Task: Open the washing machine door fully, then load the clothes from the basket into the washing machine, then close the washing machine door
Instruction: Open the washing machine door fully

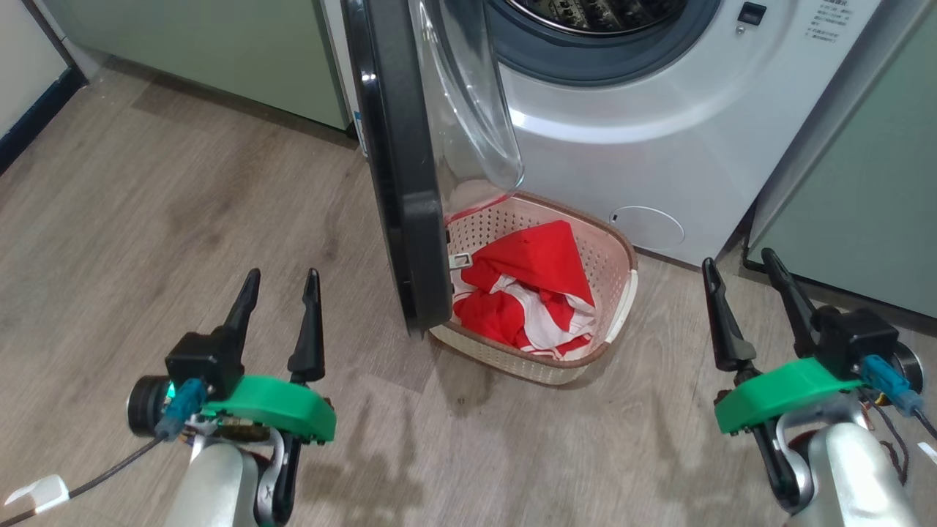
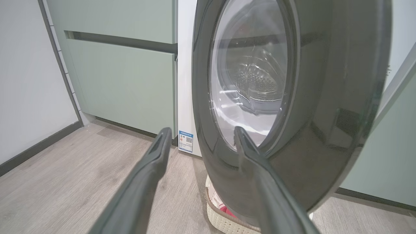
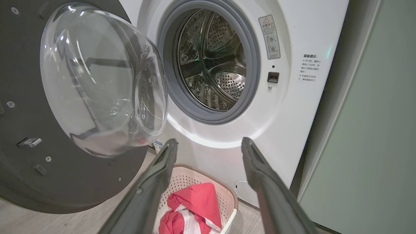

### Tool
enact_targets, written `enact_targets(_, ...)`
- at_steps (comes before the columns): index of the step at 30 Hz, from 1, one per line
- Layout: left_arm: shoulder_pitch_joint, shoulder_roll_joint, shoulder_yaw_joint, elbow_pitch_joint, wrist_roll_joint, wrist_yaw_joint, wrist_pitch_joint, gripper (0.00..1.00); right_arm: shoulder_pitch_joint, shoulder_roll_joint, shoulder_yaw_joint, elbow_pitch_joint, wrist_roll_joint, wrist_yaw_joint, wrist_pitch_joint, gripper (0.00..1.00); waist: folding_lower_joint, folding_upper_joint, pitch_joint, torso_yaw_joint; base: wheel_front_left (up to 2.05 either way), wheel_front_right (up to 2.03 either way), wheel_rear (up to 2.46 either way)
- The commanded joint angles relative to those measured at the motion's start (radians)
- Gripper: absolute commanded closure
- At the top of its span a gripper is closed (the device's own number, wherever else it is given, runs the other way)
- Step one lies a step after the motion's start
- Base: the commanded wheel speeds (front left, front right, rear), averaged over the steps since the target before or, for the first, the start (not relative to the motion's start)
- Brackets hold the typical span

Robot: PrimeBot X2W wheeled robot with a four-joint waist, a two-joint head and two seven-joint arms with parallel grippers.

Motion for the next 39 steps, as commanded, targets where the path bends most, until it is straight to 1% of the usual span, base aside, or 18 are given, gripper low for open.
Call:
enact_targets(1,-0.027,0.013,0.03,-0.026,0.007,0.0,-0.005,0.0,-0.031,0.003,0.026,-0.028,-0.004,0.0,-0.011,0.0,-0.0001,0.0,0.001,0.0,0.0,0.0,0.0)
enact_targets(9,-0.028,0.013,0.027,-0.026,0.007,0.004,-0.005,0.0,-0.027,0.003,0.028,-0.018,0.001,0.0,-0.017,0.0,-0.0001,0.0,-0.003,0.004,0.0,0.0,0.0)
enact_targets(10,-0.027,0.013,0.027,-0.026,0.007,0.004,-0.005,0.04,-0.027,0.003,0.029,-0.017,0.001,0.0,-0.017,0.0,-0.0001,0.0,-0.003,0.004,0.0,0.0,0.0)
enact_targets(11,-0.026,0.013,0.027,-0.025,0.007,0.003,-0.005,0.78,-0.027,0.003,0.03,-0.016,0.001,0.0,-0.017,0.0,-0.0001,0.0,-0.004,0.004,0.0,0.0,0.0)
enact_targets(12,-0.026,0.013,0.026,-0.024,0.007,0.001,-0.005,1.0,-0.027,0.003,0.03,-0.016,0.002,0.0,-0.017,0.0,-0.0001,0.0,-0.004,0.004,0.0,0.0,0.0)
enact_targets(21,-0.034,0.013,0.038,-0.034,0.006,0.002,-0.005,1.0,-0.033,0.003,0.039,-0.015,0.0,0.0,-0.015,0.0,-0.0001,0.0,0.001,0.001,0.0,0.0,0.0)
enact_targets(27,-0.073,0.021,0.065,-0.092,0.024,0.01,-0.005,1.0,-0.036,0.003,0.047,-0.018,0.007,0.0,-0.011,0.0,-0.0001,0.0,-0.002,0.003,0.0,0.0,0.0)
enact_targets(34,-0.192,0.044,0.088,-0.273,0.071,0.009,-0.005,1.0,-0.036,0.003,0.049,-0.026,0.008,0.0,-0.005,0.0,-0.0001,0.0,-0.001,0.008,0.0,0.0,0.0)
enact_targets(39,-0.269,0.04,0.05,-0.417,0.109,0.005,-0.005,1.0,-0.039,0.003,0.055,-0.03,0.008,0.0,-0.003,0.0,-0.0001,0.0,0.001,-0.001,0.0,0.0,0.0)
